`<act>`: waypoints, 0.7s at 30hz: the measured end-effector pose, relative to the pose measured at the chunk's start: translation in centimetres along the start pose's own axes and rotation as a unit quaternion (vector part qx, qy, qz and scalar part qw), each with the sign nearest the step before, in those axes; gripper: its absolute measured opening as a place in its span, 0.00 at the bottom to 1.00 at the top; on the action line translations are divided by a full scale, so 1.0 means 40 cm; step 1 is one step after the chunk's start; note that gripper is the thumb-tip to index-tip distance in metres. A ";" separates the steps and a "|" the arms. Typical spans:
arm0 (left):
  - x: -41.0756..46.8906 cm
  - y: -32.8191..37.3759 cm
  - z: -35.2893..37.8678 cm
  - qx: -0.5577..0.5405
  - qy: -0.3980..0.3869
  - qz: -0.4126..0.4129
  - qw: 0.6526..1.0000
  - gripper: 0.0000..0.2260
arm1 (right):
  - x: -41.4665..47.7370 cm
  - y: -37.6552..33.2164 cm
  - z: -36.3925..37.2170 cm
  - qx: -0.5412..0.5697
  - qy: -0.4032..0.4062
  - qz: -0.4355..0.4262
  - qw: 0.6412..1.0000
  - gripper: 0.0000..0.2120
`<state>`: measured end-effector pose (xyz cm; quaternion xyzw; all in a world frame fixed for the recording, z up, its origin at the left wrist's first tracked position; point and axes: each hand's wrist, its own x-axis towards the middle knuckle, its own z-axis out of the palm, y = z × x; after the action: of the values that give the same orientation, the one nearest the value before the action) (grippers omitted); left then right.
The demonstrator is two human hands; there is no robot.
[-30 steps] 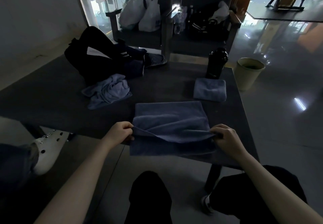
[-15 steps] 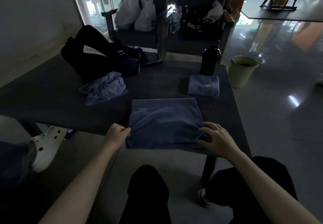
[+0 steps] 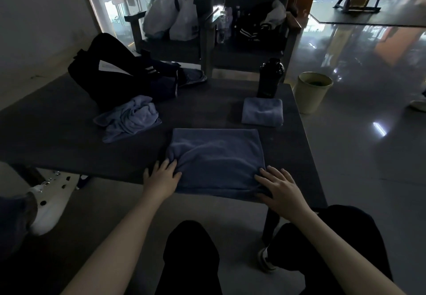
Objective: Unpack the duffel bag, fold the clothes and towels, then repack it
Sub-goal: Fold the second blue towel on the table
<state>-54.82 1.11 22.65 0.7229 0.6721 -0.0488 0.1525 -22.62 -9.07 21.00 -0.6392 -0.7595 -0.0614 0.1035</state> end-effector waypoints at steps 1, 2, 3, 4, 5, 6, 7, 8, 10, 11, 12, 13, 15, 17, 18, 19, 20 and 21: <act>0.011 0.002 -0.010 -0.002 -0.011 -0.001 1.000 0.24 | 0.003 -0.001 0.003 -0.008 0.005 0.006 1.000 0.25; 0.021 0.005 -0.021 0.002 -0.020 -0.002 1.000 0.24 | 0.008 -0.005 0.005 -0.019 0.007 0.012 1.000 0.24; 0.029 0.011 -0.032 0.011 -0.021 -0.003 1.000 0.23 | 0.014 -0.011 0.007 -0.028 0.005 0.020 0.999 0.24; 0.035 0.018 -0.041 0.027 -0.008 -0.002 1.000 0.23 | 0.020 -0.019 0.009 -0.034 0.004 0.026 0.999 0.24; 0.035 0.025 -0.046 0.049 0.021 0.007 0.999 0.23 | 0.025 -0.025 0.013 -0.034 0.000 0.032 0.999 0.23; 0.032 0.031 -0.047 0.069 0.065 0.027 0.995 0.22 | 0.029 -0.030 0.016 -0.032 -0.001 0.036 0.999 0.23; 0.026 0.035 -0.045 0.078 0.109 0.060 0.989 0.21 | 0.029 -0.031 0.020 -0.031 0.001 0.036 0.999 0.23; 0.020 0.036 -0.039 0.074 0.138 0.101 0.982 0.20 | 0.027 -0.030 0.026 -0.029 0.013 0.032 0.999 0.22; 0.005 0.026 -0.024 0.050 0.109 0.166 0.979 0.23 | 0.020 -0.029 0.027 -0.018 0.048 0.017 0.999 0.20; -0.007 0.014 -0.019 0.044 0.066 0.177 0.981 0.26 | 0.017 -0.028 0.026 -0.009 0.065 0.008 0.998 0.19; -0.019 0.001 -0.015 0.053 0.025 0.178 0.982 0.29 | 0.015 -0.026 0.026 0.000 0.082 0.000 0.997 0.18; -0.029 -0.013 -0.012 0.073 -0.001 0.179 0.981 0.33 | 0.014 -0.025 0.023 0.013 0.090 -0.003 0.996 0.17; -0.039 -0.038 -0.007 0.100 -0.009 0.193 0.976 0.36 | 0.015 -0.023 0.020 0.037 0.095 -0.003 0.995 0.13; -0.037 -0.052 -0.005 0.049 0.016 0.202 0.978 0.32 | 0.011 -0.024 0.017 0.048 0.085 -0.001 0.995 0.08; -0.036 -0.054 -0.008 -0.007 0.032 0.199 0.979 0.28 | 0.008 -0.024 0.016 0.049 0.077 -0.001 0.996 0.08; -0.036 -0.055 -0.013 -0.059 0.048 0.191 0.979 0.24 | 0.004 -0.025 0.012 0.052 0.069 -0.001 0.996 0.09; -0.034 -0.057 -0.021 -0.094 0.063 0.180 0.977 0.20 | -0.001 -0.023 0.011 0.057 0.066 -0.003 0.996 0.10; -0.033 -0.060 -0.028 -0.118 0.075 0.170 0.976 0.17 | -0.006 -0.021 0.009 0.065 0.060 -0.002 0.996 0.10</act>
<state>-57.47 0.27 23.73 0.8049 0.5503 0.1117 0.1918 -23.44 -9.38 20.64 -0.6246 -0.7558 -0.0505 0.1901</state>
